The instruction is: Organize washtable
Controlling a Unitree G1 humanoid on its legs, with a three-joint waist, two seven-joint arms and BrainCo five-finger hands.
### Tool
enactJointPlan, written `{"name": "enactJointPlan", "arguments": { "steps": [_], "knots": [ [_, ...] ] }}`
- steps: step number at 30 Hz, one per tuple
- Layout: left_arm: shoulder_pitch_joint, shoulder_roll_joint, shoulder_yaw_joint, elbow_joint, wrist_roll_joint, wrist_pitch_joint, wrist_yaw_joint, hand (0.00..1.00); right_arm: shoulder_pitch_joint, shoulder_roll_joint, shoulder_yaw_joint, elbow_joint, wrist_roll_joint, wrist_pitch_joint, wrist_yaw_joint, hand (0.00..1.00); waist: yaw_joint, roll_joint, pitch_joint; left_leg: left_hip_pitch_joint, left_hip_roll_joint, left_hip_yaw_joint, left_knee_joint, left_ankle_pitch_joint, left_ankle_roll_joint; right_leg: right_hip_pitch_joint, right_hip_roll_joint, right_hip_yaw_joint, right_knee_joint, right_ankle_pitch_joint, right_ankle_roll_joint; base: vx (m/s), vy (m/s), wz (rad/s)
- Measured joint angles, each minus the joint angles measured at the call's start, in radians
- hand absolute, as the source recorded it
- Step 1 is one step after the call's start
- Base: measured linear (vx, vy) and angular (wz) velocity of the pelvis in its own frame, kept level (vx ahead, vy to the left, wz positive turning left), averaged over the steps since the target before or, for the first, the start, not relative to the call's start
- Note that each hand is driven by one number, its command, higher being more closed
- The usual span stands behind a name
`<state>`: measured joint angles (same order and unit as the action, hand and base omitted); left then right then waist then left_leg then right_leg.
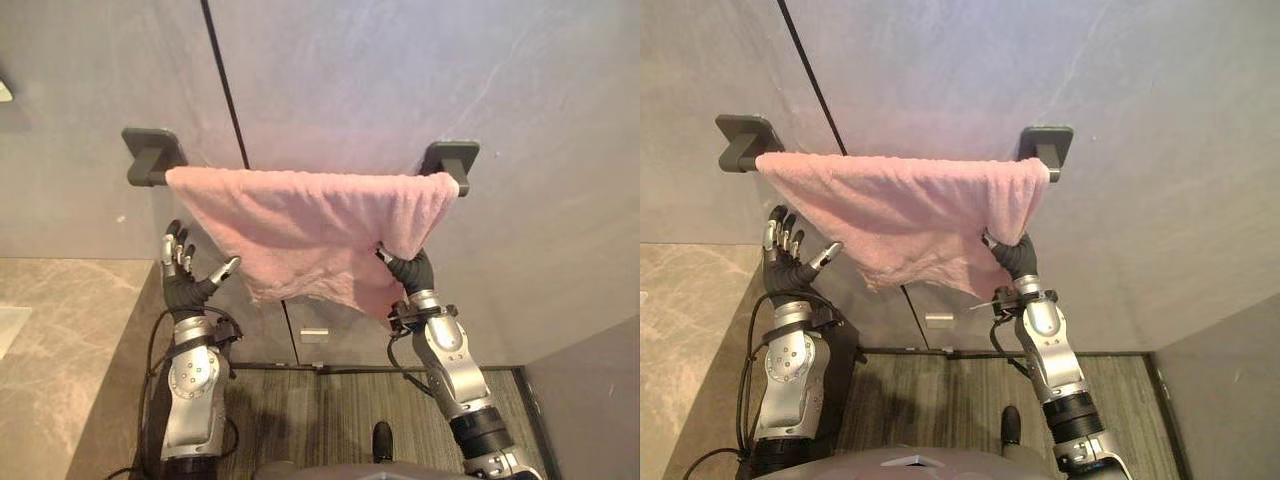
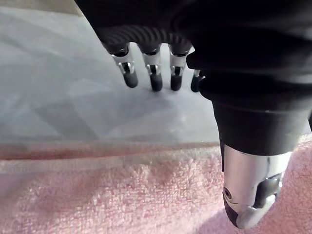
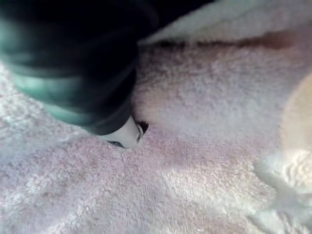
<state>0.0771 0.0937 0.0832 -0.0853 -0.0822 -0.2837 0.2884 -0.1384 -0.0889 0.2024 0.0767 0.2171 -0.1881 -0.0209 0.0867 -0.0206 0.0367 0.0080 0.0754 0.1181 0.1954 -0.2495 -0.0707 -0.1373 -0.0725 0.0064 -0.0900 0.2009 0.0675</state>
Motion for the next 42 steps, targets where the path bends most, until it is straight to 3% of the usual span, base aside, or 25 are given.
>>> {"name": "enactJointPlan", "arguments": {
  "steps": [9,15,18,30,42],
  "knots": [
    [-0.043,0.045,-0.037,0.104,-0.071,0.0,0.009,1.0,0.003,-0.01,0.082,-0.007,0.039,0.003,0.001,1.0,-0.011,-0.003,-0.006,-0.006,0.001,0.009,0.007,-0.004,-0.017,-0.012,-0.002,0.006,-0.003,0.0,-0.022,-0.05,-0.009,-0.03],
    [-0.094,0.064,-0.211,0.162,-0.072,0.04,-0.045,1.0,0.003,-0.01,0.122,-0.011,0.039,0.003,0.001,1.0,-0.05,-0.008,-0.029,-0.028,0.001,0.013,0.027,-0.001,-0.011,-0.036,0.0,0.01,-0.001,0.01,-0.025,0.02,0.007,-0.06],
    [-0.126,0.06,-0.24,0.164,-0.071,0.043,-0.059,1.0,0.003,-0.01,0.13,-0.012,0.039,0.002,0.001,1.0,-0.074,-0.01,-0.031,-0.021,0.003,0.025,0.027,-0.005,-0.009,-0.036,0.003,0.023,-0.001,0.018,-0.014,0.03,0.016,-0.12],
    [-0.122,0.051,-0.234,0.164,-0.07,0.04,-0.045,1.0,0.022,-0.011,0.142,-0.036,0.039,0.002,-0.001,1.0,-0.079,-0.01,-0.031,-0.021,0.004,0.036,0.03,-0.016,-0.002,-0.035,0.004,0.037,-0.001,0.018,-0.014,0.0,0.005,-0.03],
    [0.009,-0.027,-0.122,0.06,-0.025,0.034,-0.067,1.0,0.056,0.03,0.135,-0.036,0.036,-0.003,0.011,1.0,-0.072,-0.009,-0.032,0.0,0.014,0.029,0.005,-0.016,-0.002,-0.019,0.014,0.018,-0.001,0.0,-0.012,0.02,-0.002,0.02]
  ]
}}
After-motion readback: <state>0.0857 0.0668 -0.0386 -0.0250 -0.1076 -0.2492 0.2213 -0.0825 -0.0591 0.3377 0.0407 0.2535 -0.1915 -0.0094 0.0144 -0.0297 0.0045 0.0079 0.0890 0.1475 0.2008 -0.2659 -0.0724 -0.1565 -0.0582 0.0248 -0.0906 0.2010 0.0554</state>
